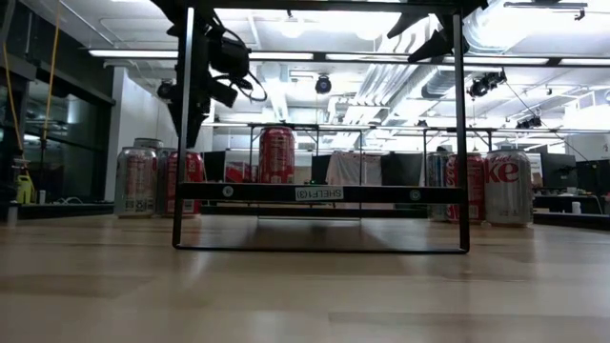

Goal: Place canned beverage on shelf
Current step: Put the left red soda can on the shelf aligned with the other red soda can

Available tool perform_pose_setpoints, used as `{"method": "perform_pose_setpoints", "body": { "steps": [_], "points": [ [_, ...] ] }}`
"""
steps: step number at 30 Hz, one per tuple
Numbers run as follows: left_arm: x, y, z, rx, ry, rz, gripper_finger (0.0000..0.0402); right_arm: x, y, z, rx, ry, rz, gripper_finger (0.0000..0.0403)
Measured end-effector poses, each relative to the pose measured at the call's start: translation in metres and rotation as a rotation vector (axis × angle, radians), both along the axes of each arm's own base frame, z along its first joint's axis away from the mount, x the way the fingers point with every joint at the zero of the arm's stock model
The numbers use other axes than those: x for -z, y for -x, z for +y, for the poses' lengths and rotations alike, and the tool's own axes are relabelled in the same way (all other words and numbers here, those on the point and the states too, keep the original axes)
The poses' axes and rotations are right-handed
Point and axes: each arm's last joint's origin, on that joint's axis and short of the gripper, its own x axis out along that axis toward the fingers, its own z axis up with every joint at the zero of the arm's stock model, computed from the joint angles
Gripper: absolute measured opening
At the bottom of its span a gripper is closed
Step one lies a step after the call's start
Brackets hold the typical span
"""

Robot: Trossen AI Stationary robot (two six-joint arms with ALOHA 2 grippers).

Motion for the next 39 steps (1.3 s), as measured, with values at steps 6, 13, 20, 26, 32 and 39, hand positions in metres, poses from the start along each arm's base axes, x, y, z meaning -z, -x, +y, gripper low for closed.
{"method": "perform_pose_setpoints", "body": {
  "steps": [6, 13, 20, 26, 32, 39],
  "points": [
    [0.005, -0.002, 0.003, 0.159, 0.013, 0.034, 0.0296, 0.000, 0.000, 0.000, 0.000, 0.001, 0.001, 0.0357],
    [0.005, 0.003, 0.010, 0.271, 0.004, 0.054, 0.0296, 0.000, 0.000, 0.000, -0.001, 0.002, 0.002, 0.0357],
    [0.011, 0.008, 0.018, 0.289, 0.046, 0.022, 0.0296, 0.001, 0.000, 0.000, -0.003, 0.003, 0.012, 0.0357],
    [0.030, 0.007, 0.015, 0.337, 0.071, 0.056, 0.0296, 0.001, 0.000, 0.000, -0.002, 0.002, 0.012, 0.0357],
    [0.045, 0.008, 0.015, 0.328, 0.054, 0.071, 0.0296, 0.001, 0.000, 0.000, -0.003, 0.002, 0.012, 0.0357],
    [0.048, 0.008, 0.013, 0.292, 0.057, 0.066, 0.0293, 0.001, 0.000, 0.000, -0.002, 0.002, 0.012, 0.0357]
  ]
}}
